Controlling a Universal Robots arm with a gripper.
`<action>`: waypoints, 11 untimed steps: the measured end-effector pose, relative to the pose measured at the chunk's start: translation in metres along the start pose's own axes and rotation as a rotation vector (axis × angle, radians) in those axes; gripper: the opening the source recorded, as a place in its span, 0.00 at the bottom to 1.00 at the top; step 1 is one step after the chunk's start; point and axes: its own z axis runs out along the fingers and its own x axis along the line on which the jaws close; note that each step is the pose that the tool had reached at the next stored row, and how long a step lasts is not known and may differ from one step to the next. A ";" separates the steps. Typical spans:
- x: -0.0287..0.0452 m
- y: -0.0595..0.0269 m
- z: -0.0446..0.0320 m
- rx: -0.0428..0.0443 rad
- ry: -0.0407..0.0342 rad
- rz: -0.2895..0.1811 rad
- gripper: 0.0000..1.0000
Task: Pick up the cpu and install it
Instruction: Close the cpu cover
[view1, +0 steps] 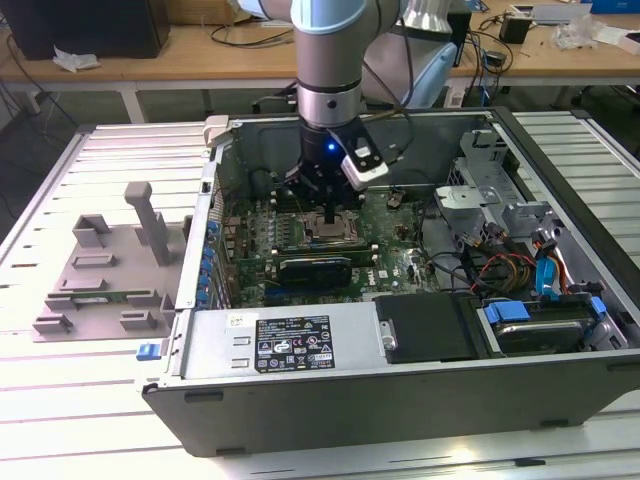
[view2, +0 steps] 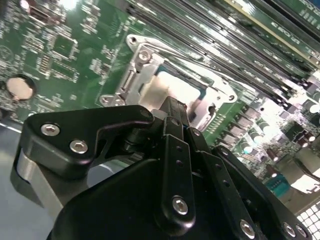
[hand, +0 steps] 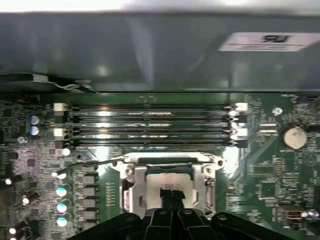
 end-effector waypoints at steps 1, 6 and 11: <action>0.0025 0.0000 0.0005 0.0000 -0.0001 0.000 0.11; 0.0090 -0.0017 0.0016 0.0000 0.0000 0.000 0.11; 0.0161 -0.0063 0.0031 -0.0002 -0.0002 0.000 0.11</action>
